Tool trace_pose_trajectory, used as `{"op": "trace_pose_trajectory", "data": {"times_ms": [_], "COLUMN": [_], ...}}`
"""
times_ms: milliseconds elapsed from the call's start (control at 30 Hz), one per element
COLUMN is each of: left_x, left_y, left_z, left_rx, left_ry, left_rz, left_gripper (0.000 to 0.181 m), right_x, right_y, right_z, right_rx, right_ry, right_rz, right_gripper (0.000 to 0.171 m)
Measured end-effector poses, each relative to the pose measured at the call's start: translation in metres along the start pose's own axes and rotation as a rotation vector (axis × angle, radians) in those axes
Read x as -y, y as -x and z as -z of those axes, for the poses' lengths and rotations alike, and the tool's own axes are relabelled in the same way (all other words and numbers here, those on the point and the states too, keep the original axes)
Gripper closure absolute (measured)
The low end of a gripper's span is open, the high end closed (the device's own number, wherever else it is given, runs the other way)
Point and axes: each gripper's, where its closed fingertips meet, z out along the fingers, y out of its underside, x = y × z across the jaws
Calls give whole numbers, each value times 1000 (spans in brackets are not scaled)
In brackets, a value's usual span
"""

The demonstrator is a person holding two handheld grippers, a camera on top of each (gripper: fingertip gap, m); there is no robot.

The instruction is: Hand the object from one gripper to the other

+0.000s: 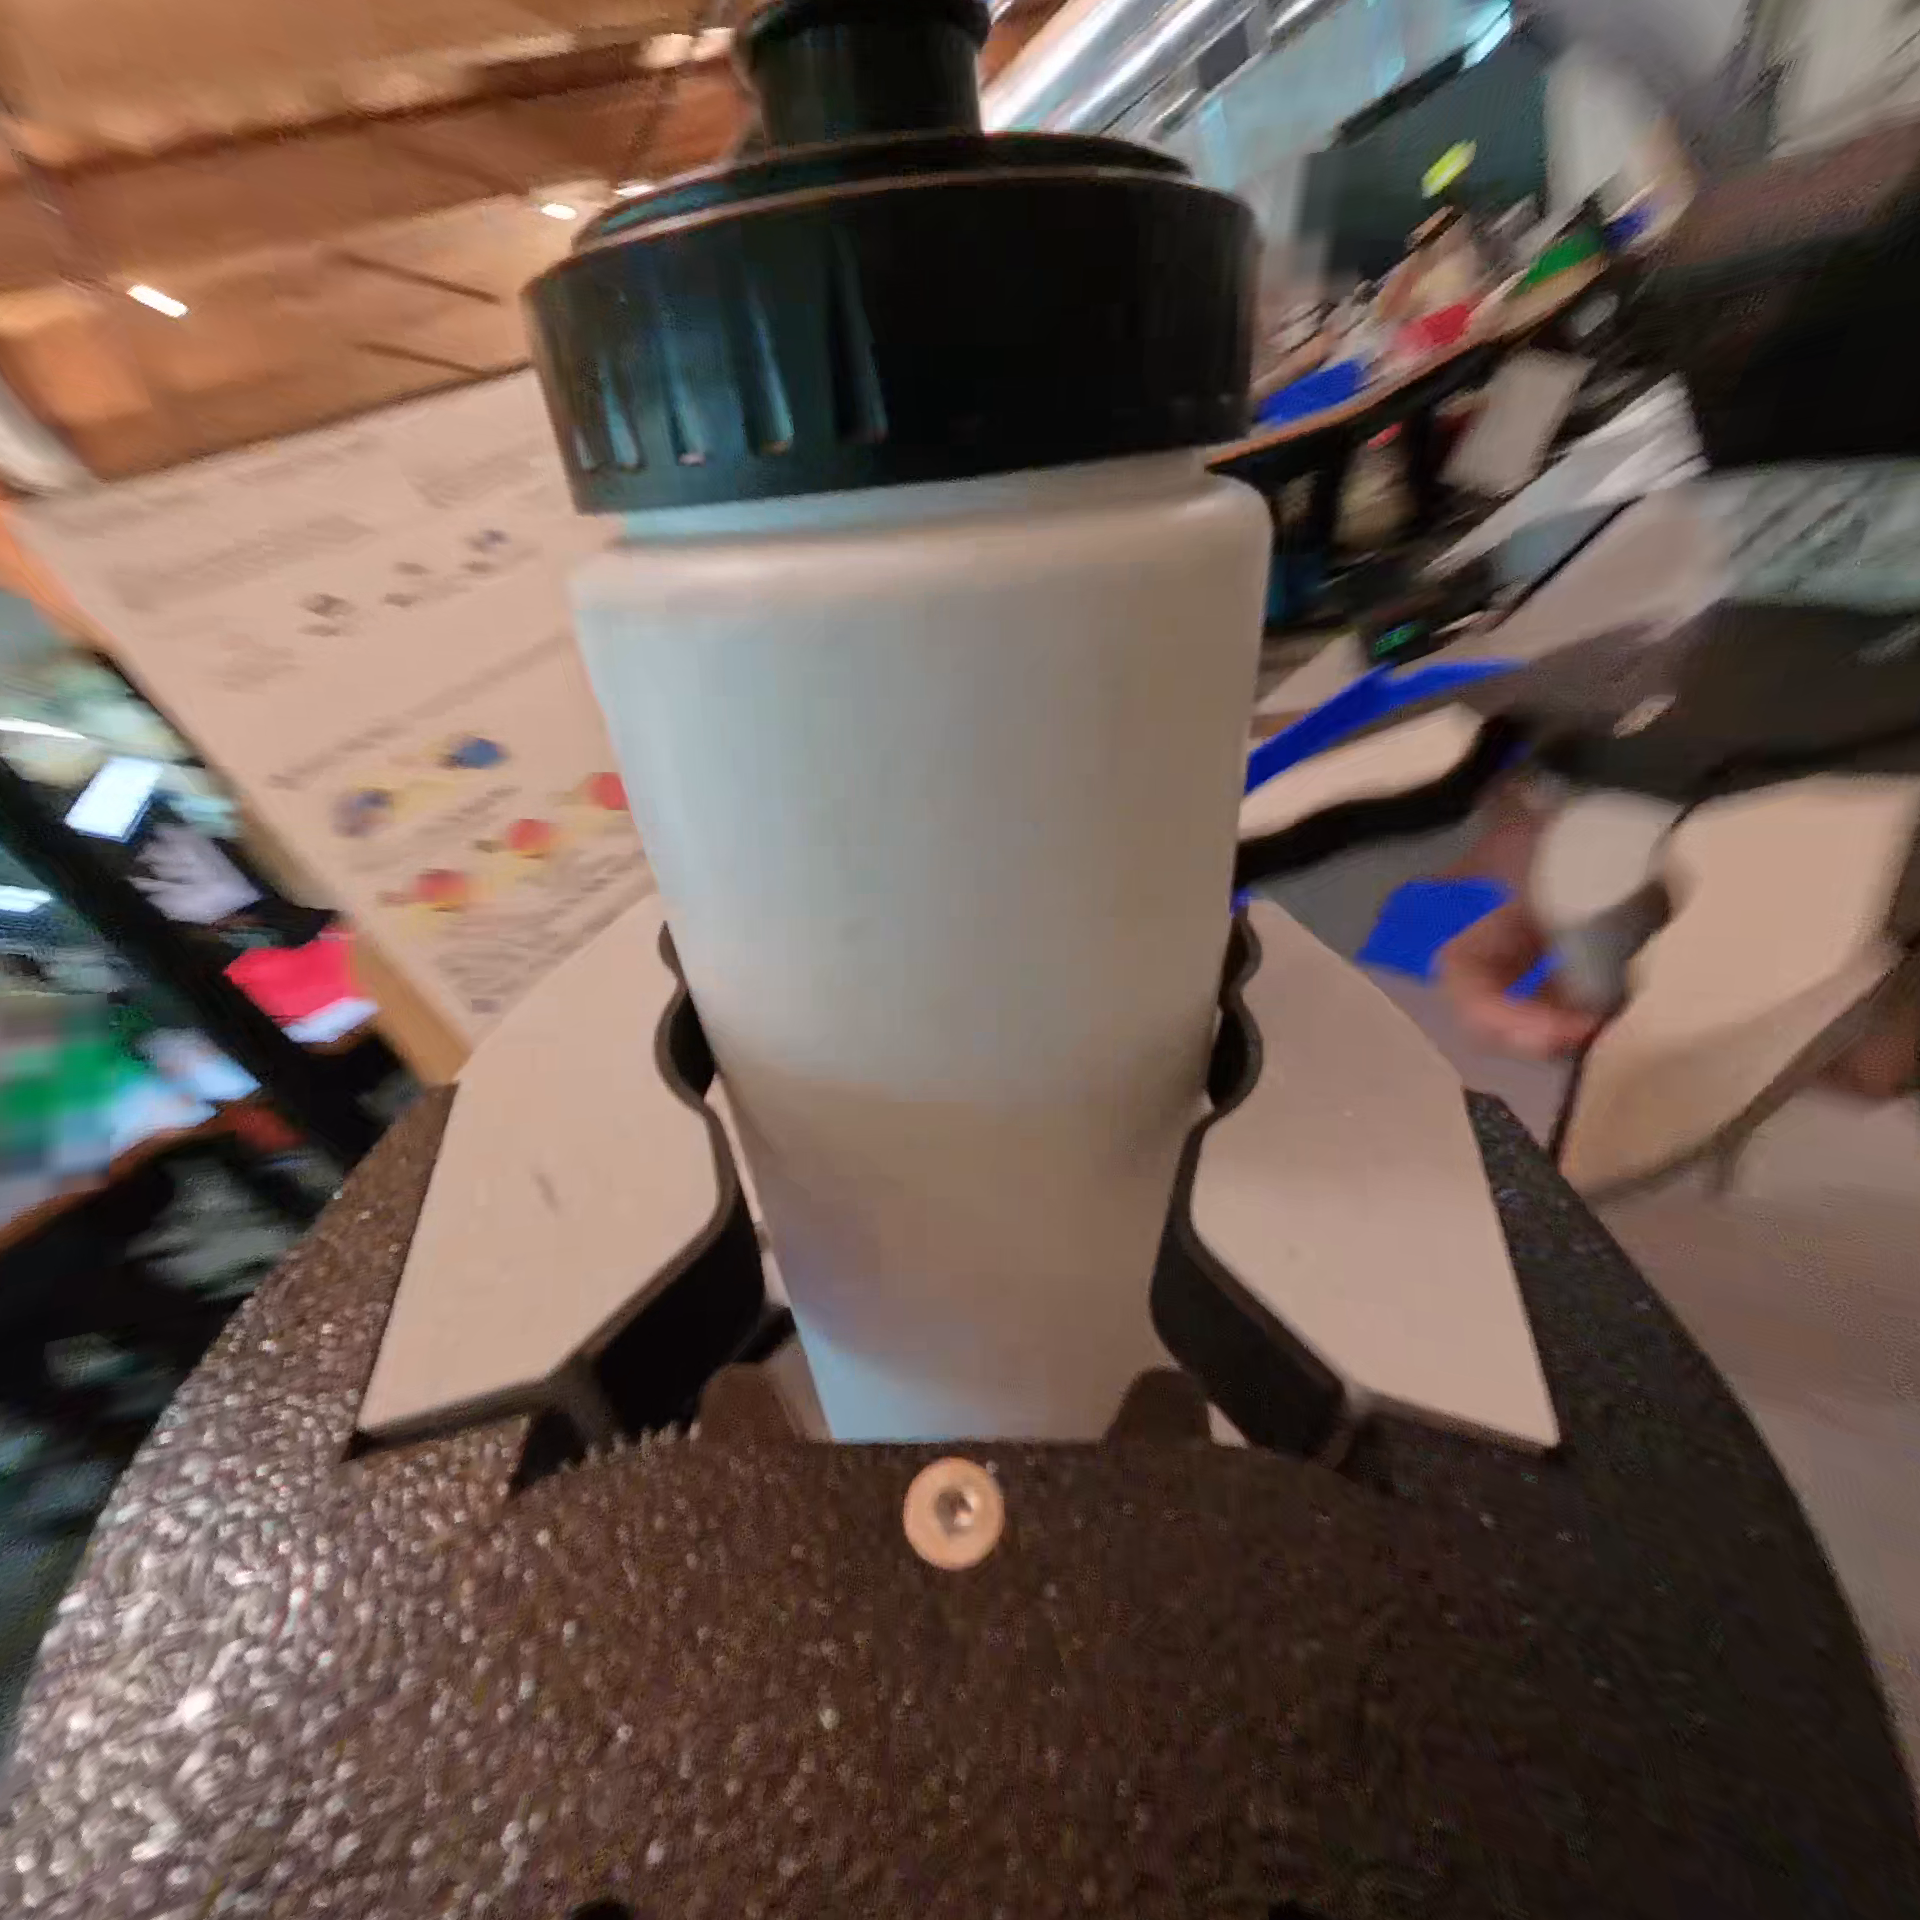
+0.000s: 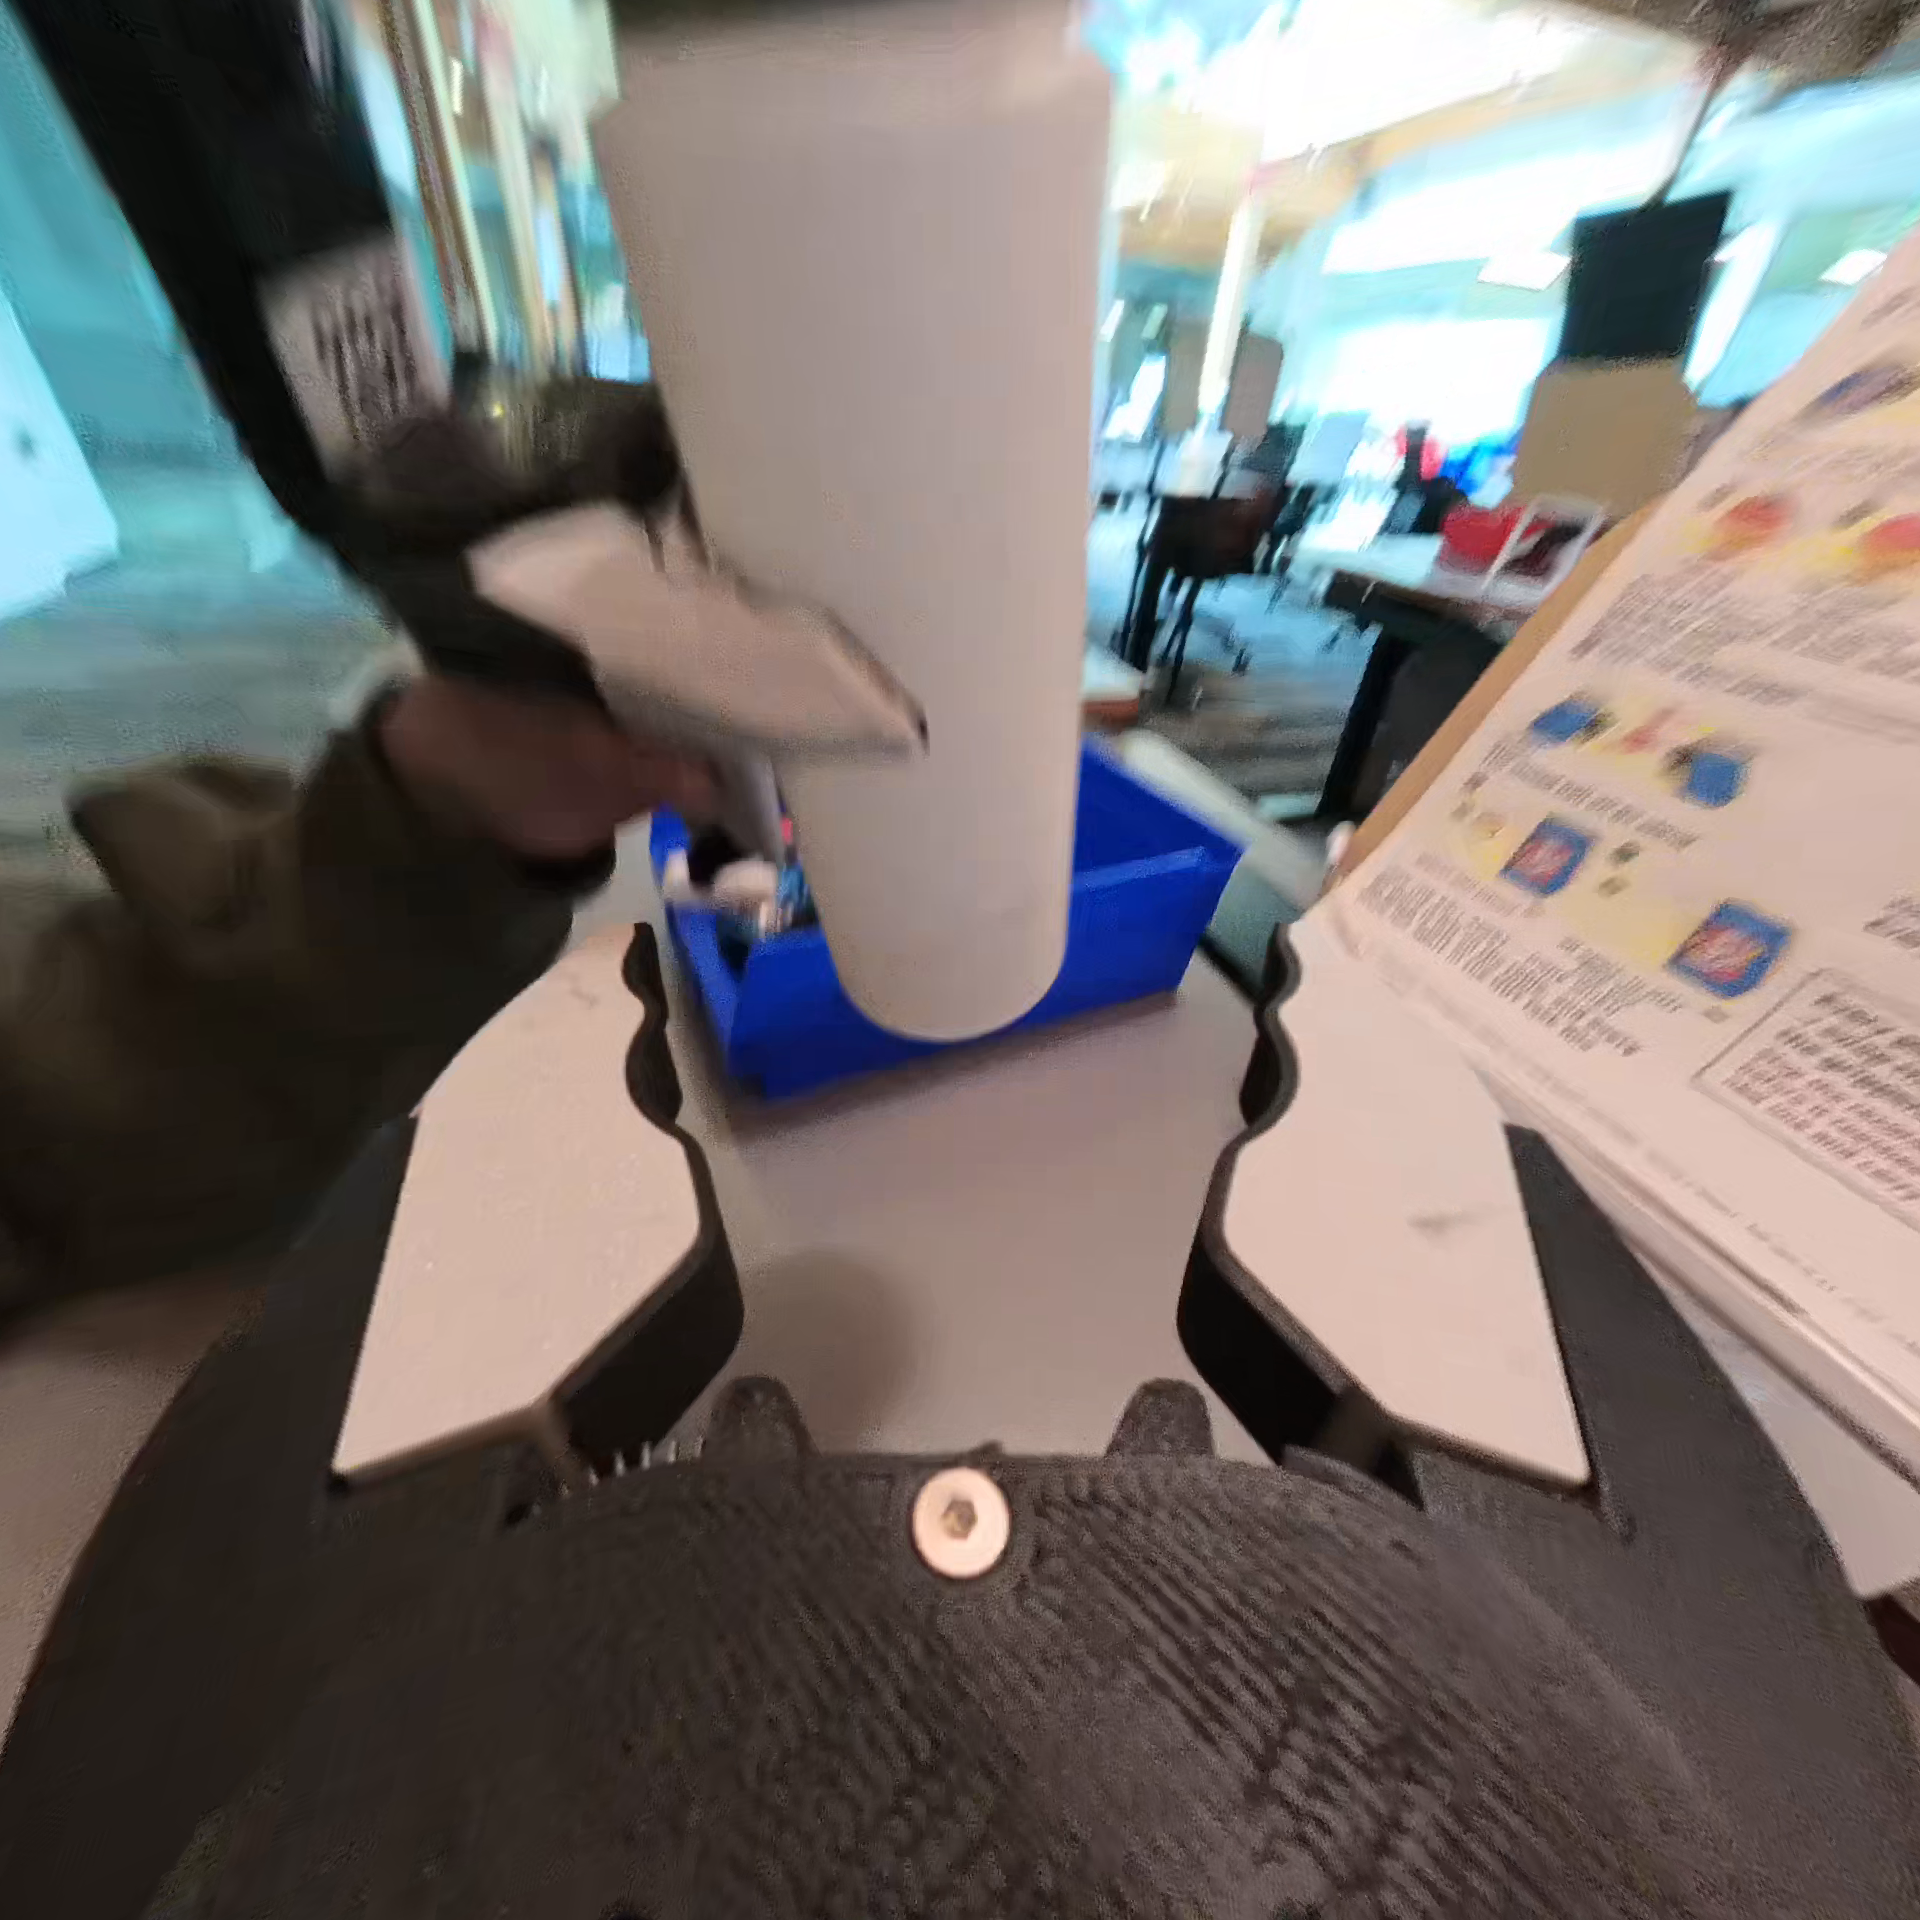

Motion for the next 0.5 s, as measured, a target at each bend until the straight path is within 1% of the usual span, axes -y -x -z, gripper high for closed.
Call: {"op": "trace_pose_trajectory", "data": {"times_ms": [33,100,167,233,300,333,367,433,500], "left_x": [-1,-2,-1,-1,-5,-4,-4,-2,-2], "left_y": [5,8,3,-10,-25,-28,-28,-29,-35], "left_z": [-1,-3,-7,-13,-18,-19,-20,-20,-21], "left_rx": [68,173,221,210,180,188,211,217,166], "left_ry": [14,33,40,36,47,46,54,43,26], "left_rz": [-79,-212,-315,-418,-505,-530,-544,-555,-532], "left_gripper": [86,88,88,88,88,88,88,88,90], "right_x": [19,50,64,72,68,62,61,60,59], "right_y": [-3,-8,-5,1,1,-3,-4,-3,-4], "right_z": [6,14,11,6,0,-2,-2,-1,3], "right_rx": [-29,-87,-120,-133,-179,-214,-222,-192,-174], "right_ry": [-97,-245,-311,-337,-300,-266,-270,-266,-232], "right_rz": [-34,-110,-141,-130,-123,-105,-90,-80,-69], "right_gripper": [67,79,78,77,80,82,82,83,83]}}
